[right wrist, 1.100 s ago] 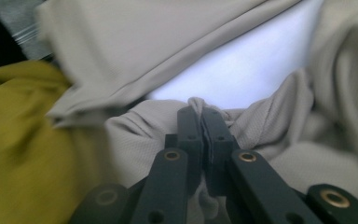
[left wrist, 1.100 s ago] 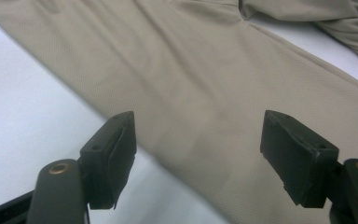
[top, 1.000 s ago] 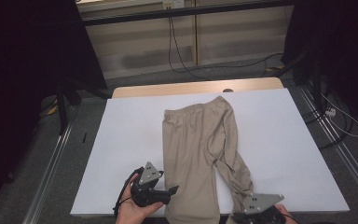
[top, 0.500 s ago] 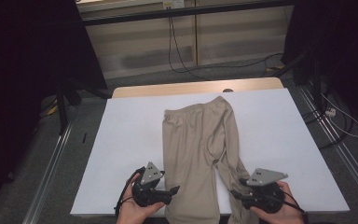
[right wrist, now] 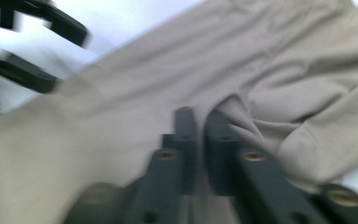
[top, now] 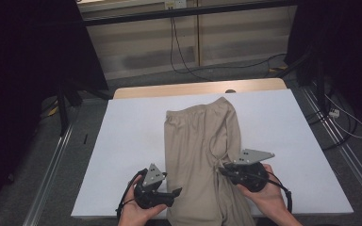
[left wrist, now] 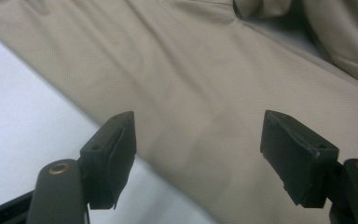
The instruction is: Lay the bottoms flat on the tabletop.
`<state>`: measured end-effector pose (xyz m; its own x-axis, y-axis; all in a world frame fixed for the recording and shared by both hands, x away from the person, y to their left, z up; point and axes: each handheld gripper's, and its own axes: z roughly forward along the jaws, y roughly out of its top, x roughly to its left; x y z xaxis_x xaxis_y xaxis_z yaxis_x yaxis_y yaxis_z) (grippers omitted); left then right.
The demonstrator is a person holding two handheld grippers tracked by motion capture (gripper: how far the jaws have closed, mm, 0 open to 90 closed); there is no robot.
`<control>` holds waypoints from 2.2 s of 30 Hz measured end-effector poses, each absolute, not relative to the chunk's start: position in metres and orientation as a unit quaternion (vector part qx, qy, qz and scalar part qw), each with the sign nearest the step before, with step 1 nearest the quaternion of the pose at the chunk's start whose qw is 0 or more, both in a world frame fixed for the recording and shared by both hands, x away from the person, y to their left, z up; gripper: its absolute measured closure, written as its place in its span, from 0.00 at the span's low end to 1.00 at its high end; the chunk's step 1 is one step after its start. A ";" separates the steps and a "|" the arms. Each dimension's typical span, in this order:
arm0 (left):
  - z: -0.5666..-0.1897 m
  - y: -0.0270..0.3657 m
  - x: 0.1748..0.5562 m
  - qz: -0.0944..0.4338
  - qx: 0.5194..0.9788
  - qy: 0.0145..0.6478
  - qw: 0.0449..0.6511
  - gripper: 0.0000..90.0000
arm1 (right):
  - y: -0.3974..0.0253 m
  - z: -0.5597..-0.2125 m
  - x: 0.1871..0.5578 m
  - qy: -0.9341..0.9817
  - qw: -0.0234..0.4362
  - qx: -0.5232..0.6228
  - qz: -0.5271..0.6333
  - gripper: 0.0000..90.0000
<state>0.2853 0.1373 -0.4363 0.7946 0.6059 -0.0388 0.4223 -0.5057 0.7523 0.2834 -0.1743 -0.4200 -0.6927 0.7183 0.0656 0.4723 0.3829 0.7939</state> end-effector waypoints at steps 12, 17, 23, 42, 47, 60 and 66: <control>-0.432 0.099 0.273 0.061 0.871 0.246 0.421 0.58 | -0.233 -0.428 0.279 0.809 0.145 0.416 0.390 0.85; -0.435 0.050 0.266 0.027 0.892 0.192 0.409 0.71 | -0.220 -0.447 0.282 0.832 0.128 0.413 0.347 0.67; -0.451 0.013 0.266 0.024 0.909 0.174 0.379 0.79 | -0.211 -0.451 0.281 0.847 0.146 0.398 0.321 0.99; -0.442 0.011 0.260 -0.018 0.903 0.167 0.396 0.99 | -0.304 -0.430 0.252 0.793 0.211 0.466 0.332 1.00; -0.440 0.011 0.254 -0.020 0.904 0.157 0.396 0.99 | -0.310 -0.429 0.249 0.793 0.189 0.462 0.349 0.98; -0.440 0.022 0.272 -0.004 0.888 0.211 0.408 0.99 | -0.237 -0.446 0.249 0.858 0.132 0.389 0.309 0.80; -0.434 0.026 0.273 -0.015 0.881 0.213 0.422 0.99 | -0.260 -0.436 0.244 0.841 0.139 0.400 0.336 0.99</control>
<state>0.2733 0.0255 -0.4338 0.9087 0.3634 -0.2054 0.3880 -0.5538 0.7368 0.2436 -0.2597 -0.4364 -0.6415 0.7664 0.0344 0.5788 0.4541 0.6773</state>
